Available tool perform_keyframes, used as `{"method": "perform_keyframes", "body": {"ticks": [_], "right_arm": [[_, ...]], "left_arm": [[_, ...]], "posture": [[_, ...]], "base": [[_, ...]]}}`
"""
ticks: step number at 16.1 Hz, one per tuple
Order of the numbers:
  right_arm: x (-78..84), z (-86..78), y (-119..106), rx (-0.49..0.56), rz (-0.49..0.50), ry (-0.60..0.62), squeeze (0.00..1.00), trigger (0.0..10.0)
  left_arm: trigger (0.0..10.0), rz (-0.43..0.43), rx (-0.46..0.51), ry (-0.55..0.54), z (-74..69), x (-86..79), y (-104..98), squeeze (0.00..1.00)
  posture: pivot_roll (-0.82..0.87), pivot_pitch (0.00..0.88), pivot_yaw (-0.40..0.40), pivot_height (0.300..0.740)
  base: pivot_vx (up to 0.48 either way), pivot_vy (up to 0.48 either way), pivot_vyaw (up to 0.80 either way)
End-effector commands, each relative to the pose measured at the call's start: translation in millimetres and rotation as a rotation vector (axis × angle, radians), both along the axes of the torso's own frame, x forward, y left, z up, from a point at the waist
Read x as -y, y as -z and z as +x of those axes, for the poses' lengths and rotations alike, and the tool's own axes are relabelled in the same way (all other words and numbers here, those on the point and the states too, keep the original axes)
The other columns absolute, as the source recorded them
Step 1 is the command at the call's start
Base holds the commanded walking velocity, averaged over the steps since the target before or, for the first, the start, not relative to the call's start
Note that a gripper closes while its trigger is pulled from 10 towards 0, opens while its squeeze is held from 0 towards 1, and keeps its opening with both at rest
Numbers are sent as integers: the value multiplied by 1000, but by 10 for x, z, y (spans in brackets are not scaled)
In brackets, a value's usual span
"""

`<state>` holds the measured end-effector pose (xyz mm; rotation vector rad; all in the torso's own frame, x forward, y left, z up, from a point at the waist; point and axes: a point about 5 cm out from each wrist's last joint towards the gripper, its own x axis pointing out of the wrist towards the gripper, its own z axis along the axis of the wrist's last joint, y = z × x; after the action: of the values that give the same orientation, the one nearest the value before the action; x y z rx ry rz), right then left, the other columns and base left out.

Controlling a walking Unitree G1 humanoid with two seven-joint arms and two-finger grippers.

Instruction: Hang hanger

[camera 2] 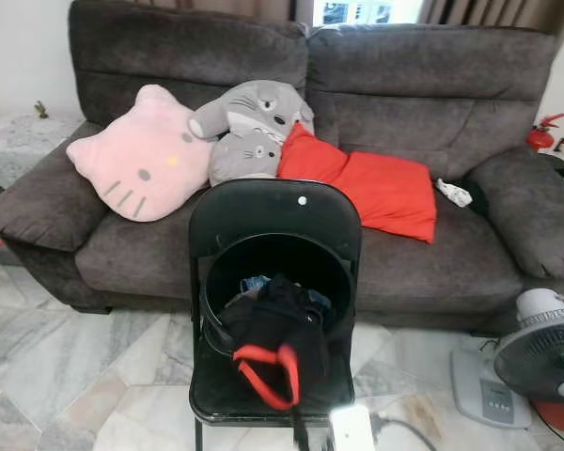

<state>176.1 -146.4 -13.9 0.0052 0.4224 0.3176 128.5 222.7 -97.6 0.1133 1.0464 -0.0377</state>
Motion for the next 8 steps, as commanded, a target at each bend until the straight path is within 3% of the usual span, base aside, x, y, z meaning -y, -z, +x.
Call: {"method": "perform_keyframes", "body": {"ticks": [1, 3, 4, 5, 8], "right_arm": [[38, 1, -90, -14, 26, -38, 0, 10000], [95, -155, -162, -99, 18, -167, 0, 10000], [121, -120, -205, -64, -18, -167, 0, 10000], [173, 69, -325, 41, -3, -44, 0, 10000], [98, 348, -431, 126, 42, 41, 0, 10000]], "left_arm": [[10000, -16, -45, 16, -103, 48, 45, 0], [10000, -18, -46, 20, -106, 54, 47, 0], [10000, -19, -46, 21, -106, 57, 48, 0], [10000, -19, -46, 21, -106, 60, 49, 0], [10000, -18, -43, 23, -96, 67, 47, 0]], "posture": [[-158, 26, -45, 740], [-156, 19, -48, 740], [-156, 17, -47, 740], [-157, 12, -43, 740], [-146, 24, -41, 740]], "base": [[0, 0, 0], [0, 0, 0], [0, 0, 0], [0, 0, 0], [0, 0, 0]]}}
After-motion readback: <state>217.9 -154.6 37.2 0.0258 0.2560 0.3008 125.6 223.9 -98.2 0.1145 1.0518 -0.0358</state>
